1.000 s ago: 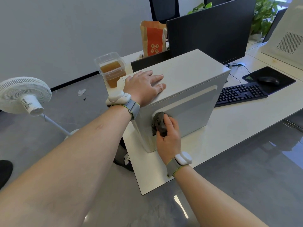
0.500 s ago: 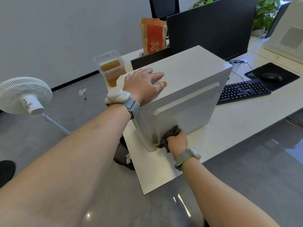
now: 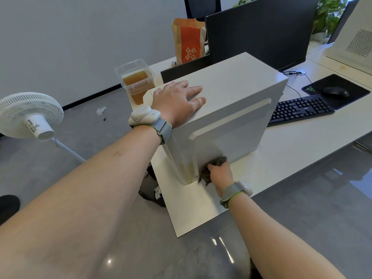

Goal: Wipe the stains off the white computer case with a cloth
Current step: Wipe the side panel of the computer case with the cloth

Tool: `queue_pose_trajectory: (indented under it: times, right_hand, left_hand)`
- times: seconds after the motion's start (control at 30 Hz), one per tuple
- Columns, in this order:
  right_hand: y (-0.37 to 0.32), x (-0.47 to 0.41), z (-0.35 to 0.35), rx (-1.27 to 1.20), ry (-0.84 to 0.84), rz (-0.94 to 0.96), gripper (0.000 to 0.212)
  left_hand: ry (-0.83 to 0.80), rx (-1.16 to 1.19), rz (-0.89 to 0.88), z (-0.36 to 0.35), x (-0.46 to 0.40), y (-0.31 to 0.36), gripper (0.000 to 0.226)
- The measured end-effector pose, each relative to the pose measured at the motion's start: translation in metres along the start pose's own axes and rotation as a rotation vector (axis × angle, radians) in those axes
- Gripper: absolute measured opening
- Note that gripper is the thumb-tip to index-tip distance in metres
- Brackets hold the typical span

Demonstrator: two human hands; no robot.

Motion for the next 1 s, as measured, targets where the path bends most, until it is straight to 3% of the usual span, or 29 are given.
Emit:
queue_pose_trajectory:
  times: [0.07,0.13,0.27,0.33,0.43,0.57,0.6,0.7,0.8,0.87,0.93,1.0]
  right_hand:
    - [-0.003,-0.006,0.017,-0.129,0.106,-0.044,0.015]
    - [-0.004,-0.018,0.023,-0.296,0.216,-0.073,0.022]
    - [0.018,-0.017,-0.013,-0.204,-0.129,-0.259,0.017]
    - [0.021,-0.014,-0.010,-0.172,-0.132,-0.283,0.015]
    - [0.010,-0.027,0.008,-0.253,0.095,-0.193,0.012]
    - [0.017,-0.018,-0.013,-0.116,-0.177,-0.324,0.006]
    - [0.020,-0.019,-0.013,-0.127,-0.187,-0.338,0.008]
    - [0.010,-0.026,0.004,-0.227,0.044,-0.258,0.031]
    - [0.012,-0.017,-0.007,-0.206,-0.053,-0.301,0.043]
    - [0.018,-0.008,-0.019,-0.207,-0.180,-0.390,0.031]
    - [0.013,-0.004,-0.023,-0.192,-0.212,-0.366,0.015]
    - [0.001,-0.001,-0.021,-0.234,-0.084,-0.267,0.009]
  left_hand:
    - [0.000,0.000,-0.002,0.001,0.000,0.000,0.056]
    - [0.002,0.005,0.001,0.001,-0.001,-0.001,0.057]
    - [-0.002,0.004,-0.002,-0.001,-0.002,0.001,0.057]
    - [0.000,0.005,-0.001,-0.001,0.000,0.000,0.057]
    - [0.002,0.006,0.000,0.000,-0.001,-0.001,0.057]
    - [-0.003,0.011,-0.003,0.000,-0.001,-0.001,0.057]
    - [-0.003,0.012,0.000,0.000,-0.001,-0.001,0.057]
    - [0.002,0.005,0.000,0.000,-0.001,-0.001,0.057]
    - [0.002,0.005,-0.004,0.000,-0.001,0.000,0.057]
    - [0.001,0.009,-0.004,0.000,-0.001,-0.001,0.057]
    - [0.000,0.005,0.000,0.000,-0.001,-0.001,0.057]
    - [0.000,0.006,0.004,0.000,-0.001,-0.001,0.056]
Point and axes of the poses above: each hand's wrist, its own x-axis away from the middle knuckle, its own z-axis out of the back of the hand, y = z × x, the point moved 4 cm from there along -x, towards the middle knuckle, and after that the axes turned 4 degrees about -x, right-handed, at the moved point
